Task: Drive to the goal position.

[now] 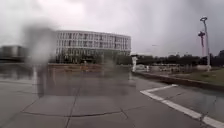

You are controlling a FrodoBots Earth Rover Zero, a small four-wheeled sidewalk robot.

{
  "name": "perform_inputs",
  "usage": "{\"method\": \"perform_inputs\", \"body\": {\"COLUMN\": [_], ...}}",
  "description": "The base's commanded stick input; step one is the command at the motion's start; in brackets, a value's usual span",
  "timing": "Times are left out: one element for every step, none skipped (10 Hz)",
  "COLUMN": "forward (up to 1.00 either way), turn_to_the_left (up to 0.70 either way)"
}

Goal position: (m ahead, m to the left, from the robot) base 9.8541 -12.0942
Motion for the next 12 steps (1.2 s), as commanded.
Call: {"method": "perform_inputs", "body": {"forward": [0.70,0.70,0.70,0.70,0.70,0.70,0.70,0.70,0.70,0.70,0.70,0.70], "turn_to_the_left": [0.00,0.00,0.00,0.00,0.00,0.00,0.00,0.00,0.00,0.00,0.00,0.00]}}
